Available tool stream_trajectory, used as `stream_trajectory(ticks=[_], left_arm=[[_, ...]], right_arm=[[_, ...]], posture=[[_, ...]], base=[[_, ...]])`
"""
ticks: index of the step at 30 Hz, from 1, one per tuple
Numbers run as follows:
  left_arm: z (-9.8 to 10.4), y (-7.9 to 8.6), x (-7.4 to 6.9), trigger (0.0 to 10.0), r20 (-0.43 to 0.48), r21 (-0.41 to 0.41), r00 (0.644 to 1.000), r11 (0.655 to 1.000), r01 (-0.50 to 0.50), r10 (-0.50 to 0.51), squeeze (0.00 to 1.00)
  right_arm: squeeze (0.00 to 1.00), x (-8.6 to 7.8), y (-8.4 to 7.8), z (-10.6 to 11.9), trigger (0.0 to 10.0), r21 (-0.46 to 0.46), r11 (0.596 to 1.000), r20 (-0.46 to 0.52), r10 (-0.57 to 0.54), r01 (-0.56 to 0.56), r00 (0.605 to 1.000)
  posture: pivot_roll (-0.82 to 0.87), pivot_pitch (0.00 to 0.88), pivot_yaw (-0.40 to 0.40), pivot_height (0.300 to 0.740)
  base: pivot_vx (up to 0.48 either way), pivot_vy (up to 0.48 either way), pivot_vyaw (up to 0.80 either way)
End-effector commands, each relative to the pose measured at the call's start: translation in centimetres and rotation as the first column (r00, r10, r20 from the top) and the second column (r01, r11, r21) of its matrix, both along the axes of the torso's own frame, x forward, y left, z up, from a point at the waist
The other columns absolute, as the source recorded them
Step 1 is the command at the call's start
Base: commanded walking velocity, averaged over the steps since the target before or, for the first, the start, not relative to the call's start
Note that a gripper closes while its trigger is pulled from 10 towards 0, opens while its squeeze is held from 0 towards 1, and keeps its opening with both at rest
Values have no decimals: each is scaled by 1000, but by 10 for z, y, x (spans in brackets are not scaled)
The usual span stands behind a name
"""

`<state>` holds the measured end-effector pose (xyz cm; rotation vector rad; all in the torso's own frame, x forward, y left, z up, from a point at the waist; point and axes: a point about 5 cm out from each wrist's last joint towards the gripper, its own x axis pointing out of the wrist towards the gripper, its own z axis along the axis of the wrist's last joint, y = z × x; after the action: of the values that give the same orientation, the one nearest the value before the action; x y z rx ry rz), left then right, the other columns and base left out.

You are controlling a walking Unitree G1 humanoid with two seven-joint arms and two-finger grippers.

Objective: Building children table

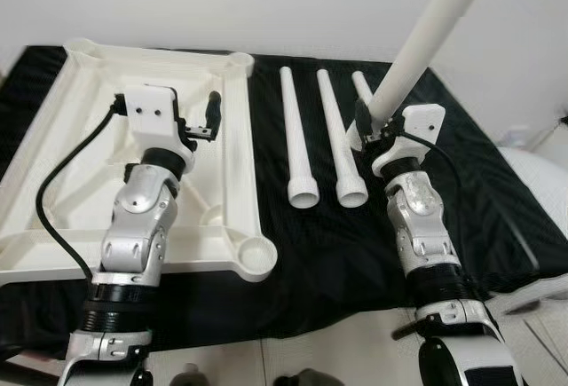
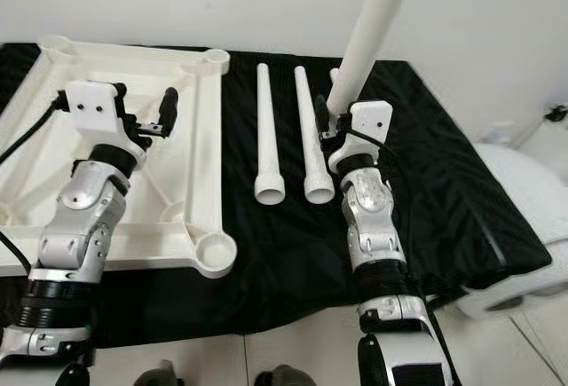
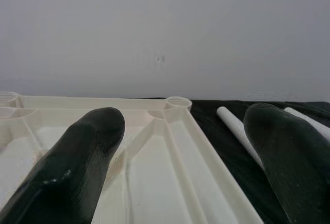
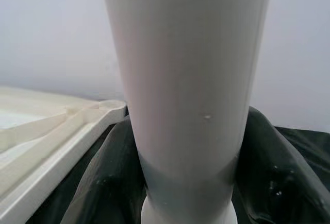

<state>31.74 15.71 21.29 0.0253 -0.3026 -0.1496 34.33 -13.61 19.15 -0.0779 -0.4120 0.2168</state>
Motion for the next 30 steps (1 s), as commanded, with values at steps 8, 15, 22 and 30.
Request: stream_trajectory(ticks=[8, 15, 22, 30], left_arm=[[-15, -31, -28, 10000, -103, 209, 846, 820, 533, -524, 0], [-39, -31, -36, 10000, -274, 348, 770, 688, 637, -576, 0], [-60, -32, -56, 10000, -434, 308, 629, 550, 776, -645, 0], [-77, -9, -69, 10000, -594, 258, 510, 453, 853, -622, 0]], right_arm=[[0, 5, -4, 7, 10000, -6, 1000, 6, 3, -3, 1000], [0, 4, -9, 4, 10000, -12, 1000, 12, -24, 24, 1000], [0, -1, -15, 2, 10000, -19, 998, 21, -62, 63, 998], [0, -2, -25, 3, 10000, -37, 995, 26, -87, 88, 996]], posture=[[108, 0, -92, 740], [97, 0, -34, 740], [69, 0, -19, 740], [58, 0, -19, 740]], base=[[0, 0, 0], [0, 0, 0], [0, 0, 0], [0, 0, 0]])
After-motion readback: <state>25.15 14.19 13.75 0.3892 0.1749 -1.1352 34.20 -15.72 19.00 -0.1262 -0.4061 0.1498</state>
